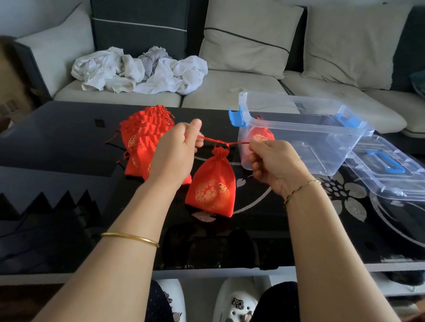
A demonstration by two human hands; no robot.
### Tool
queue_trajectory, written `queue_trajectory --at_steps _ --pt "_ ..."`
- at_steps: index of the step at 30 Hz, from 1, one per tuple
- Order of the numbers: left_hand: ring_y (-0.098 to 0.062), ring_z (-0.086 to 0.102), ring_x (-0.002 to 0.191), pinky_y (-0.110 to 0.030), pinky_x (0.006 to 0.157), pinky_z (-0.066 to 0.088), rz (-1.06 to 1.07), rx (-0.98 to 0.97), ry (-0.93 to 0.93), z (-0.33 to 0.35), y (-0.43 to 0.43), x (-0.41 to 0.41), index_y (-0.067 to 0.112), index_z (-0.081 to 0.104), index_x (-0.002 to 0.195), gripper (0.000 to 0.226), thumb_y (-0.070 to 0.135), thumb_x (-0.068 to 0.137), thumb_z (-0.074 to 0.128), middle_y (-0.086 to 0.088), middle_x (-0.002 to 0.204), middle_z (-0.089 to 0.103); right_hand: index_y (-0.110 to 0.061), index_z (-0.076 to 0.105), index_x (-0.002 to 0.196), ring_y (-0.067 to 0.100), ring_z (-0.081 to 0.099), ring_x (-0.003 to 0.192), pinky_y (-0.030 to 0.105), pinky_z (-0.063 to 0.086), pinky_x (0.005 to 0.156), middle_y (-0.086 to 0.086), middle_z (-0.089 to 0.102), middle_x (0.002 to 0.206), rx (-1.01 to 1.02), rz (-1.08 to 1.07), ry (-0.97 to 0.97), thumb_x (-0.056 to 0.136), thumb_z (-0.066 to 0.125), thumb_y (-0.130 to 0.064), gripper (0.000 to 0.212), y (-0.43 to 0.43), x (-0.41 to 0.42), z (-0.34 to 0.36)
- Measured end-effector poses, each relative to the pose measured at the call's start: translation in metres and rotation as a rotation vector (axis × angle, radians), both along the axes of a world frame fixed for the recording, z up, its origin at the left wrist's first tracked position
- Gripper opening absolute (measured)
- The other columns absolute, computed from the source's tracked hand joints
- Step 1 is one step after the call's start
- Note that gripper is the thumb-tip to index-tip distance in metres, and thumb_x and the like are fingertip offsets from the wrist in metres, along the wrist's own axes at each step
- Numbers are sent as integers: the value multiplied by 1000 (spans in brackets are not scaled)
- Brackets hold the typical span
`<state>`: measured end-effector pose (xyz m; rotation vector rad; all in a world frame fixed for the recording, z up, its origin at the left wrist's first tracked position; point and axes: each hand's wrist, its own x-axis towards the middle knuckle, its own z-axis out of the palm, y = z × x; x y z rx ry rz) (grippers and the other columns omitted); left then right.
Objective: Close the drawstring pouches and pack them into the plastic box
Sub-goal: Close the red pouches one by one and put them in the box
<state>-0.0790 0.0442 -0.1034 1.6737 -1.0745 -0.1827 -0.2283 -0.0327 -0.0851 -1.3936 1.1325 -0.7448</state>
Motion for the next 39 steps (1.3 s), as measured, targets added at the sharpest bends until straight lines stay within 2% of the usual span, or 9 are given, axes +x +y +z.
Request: queue_trajectory --at_steps 4,7,9,13,17,24,30,34,39 --pt "-22 63 76 -34 79 45 120 44 23 0 5 2 10 53 56 60 38 102 28 -7 74 68 -13 50 67 9 45 50 18 41 41 0 49 56 324 -25 -357 96 49 -23 30 -4 -1 -4" --pt "-17 64 64 -30 75 43 195 23 277 6 4 2 9 45 49 61 32 103 27 -4 67 67 -8 46 66 10 47 47 15 41 38 3 48 54 687 -88 -734 94 49 -13 29 -9 -3 -12" --pt "-10 64 57 -27 68 44 217 -46 563 11 3 -2 10 41 53 56 32 103 27 -2 70 68 -8 43 65 10 43 34 13 38 35 3 44 53 803 -164 -809 94 46 -4 29 -12 2 -25" --pt "-14 70 75 -25 73 48 1 -200 945 18 5 -15 16 38 57 52 39 103 26 -2 79 71 -7 42 66 9 39 27 12 35 33 4 41 36 801 -235 -800 93 42 0 28 -13 12 -39" --pt "-8 64 54 -21 55 41 -72 -8 700 23 3 -16 15 54 68 42 38 99 40 5 59 60 -8 50 68 7 45 40 16 42 38 0 48 44 644 -191 -749 92 54 -15 25 -16 9 -30" --pt "-7 52 58 -21 54 39 -246 303 271 21 10 -18 17 70 86 7 23 85 68 0 66 61 -14 61 73 7 44 51 18 39 50 -3 53 62 122 6 -536 94 55 -24 24 -3 21 -9" --pt "-11 48 55 -22 50 36 -263 295 237 21 7 -21 15 70 78 11 23 86 66 -4 64 57 -14 67 78 7 44 53 19 38 52 -1 62 72 -32 75 -364 92 58 -28 21 6 27 -5" --pt "-10 49 56 -22 51 38 -219 274 352 18 4 -19 11 67 75 15 22 86 65 0 64 57 -12 65 94 9 44 48 22 35 51 -1 67 73 -30 109 -198 98 45 -34 30 6 24 -7" --pt "-11 52 58 -23 51 38 -164 201 455 16 2 -16 14 63 77 12 14 89 59 0 68 61 -7 57 94 13 56 50 25 45 52 9 66 71 -75 124 -147 96 45 -11 13 8 22 -6"
